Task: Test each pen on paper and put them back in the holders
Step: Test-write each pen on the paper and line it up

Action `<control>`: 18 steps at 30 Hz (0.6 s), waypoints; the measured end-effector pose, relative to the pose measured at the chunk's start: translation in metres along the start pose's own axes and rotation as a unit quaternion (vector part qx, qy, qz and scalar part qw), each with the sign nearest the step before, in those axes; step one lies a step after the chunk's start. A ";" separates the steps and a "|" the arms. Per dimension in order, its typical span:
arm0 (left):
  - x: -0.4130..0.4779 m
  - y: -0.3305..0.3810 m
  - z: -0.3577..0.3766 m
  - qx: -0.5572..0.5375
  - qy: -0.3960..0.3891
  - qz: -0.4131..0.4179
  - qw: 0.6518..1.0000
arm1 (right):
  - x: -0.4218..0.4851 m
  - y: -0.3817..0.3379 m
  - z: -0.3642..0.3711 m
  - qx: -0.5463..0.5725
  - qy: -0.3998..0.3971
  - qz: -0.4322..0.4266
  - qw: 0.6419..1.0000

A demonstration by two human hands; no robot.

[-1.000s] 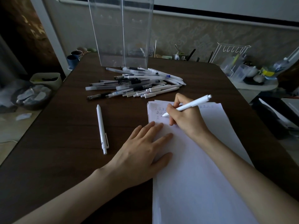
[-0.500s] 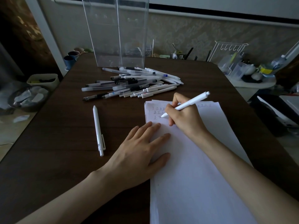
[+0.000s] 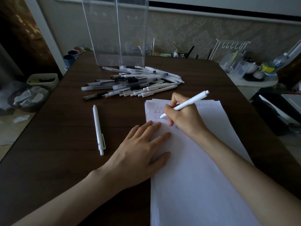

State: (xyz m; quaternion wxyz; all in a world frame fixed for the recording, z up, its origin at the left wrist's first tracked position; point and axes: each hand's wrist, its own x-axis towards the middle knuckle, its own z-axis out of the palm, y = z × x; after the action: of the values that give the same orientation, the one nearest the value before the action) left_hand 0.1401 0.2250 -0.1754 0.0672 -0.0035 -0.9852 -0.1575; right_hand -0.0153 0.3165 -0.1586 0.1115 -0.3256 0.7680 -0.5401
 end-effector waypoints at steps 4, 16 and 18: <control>0.000 0.000 0.000 -0.009 0.013 0.004 1.000 | 0.002 0.002 -0.001 0.028 0.012 -0.001 1.000; 0.006 -0.005 -0.011 -0.180 0.068 -0.028 0.981 | 0.001 0.000 -0.002 0.008 -0.095 -0.066 0.993; 0.007 -0.009 -0.011 -0.174 0.070 -0.025 0.982 | 0.000 0.000 -0.003 0.012 -0.117 -0.069 0.991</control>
State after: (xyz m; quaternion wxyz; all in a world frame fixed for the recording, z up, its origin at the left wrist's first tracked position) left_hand 0.1346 0.2135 -0.1671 0.1301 0.0208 -0.9354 -0.3281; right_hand -0.0166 0.3191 -0.1574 0.1672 -0.4371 0.7190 -0.5138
